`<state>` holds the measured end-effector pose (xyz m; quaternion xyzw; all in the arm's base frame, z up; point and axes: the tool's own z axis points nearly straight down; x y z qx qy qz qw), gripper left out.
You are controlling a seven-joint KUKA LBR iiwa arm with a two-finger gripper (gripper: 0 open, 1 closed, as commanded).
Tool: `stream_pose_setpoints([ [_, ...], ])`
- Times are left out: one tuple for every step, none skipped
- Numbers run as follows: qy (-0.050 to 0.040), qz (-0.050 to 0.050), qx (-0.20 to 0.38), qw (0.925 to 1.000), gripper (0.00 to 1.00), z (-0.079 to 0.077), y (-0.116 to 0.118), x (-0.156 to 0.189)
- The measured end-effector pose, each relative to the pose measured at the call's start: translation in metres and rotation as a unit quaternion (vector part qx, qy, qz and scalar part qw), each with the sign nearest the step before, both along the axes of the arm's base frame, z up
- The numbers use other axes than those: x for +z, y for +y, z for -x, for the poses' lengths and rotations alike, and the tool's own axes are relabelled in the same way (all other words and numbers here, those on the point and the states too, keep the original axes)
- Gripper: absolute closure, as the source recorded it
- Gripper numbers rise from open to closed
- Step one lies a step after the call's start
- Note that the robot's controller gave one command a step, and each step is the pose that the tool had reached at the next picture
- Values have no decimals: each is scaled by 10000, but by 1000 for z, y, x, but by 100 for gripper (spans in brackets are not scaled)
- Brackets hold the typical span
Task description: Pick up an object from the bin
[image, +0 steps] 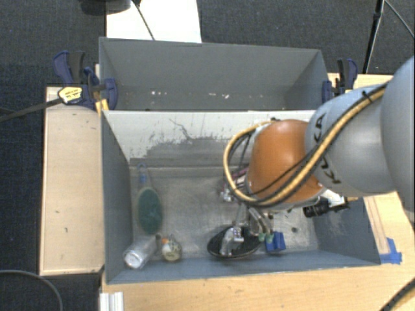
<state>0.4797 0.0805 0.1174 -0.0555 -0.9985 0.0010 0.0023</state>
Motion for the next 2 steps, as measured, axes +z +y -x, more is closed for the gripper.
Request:
stream_pose_setpoints([
  [-49,-15,6,10000,0,-4,-45,-47],
  [-47,-13,2142,9768,0,0,-47,12],
])
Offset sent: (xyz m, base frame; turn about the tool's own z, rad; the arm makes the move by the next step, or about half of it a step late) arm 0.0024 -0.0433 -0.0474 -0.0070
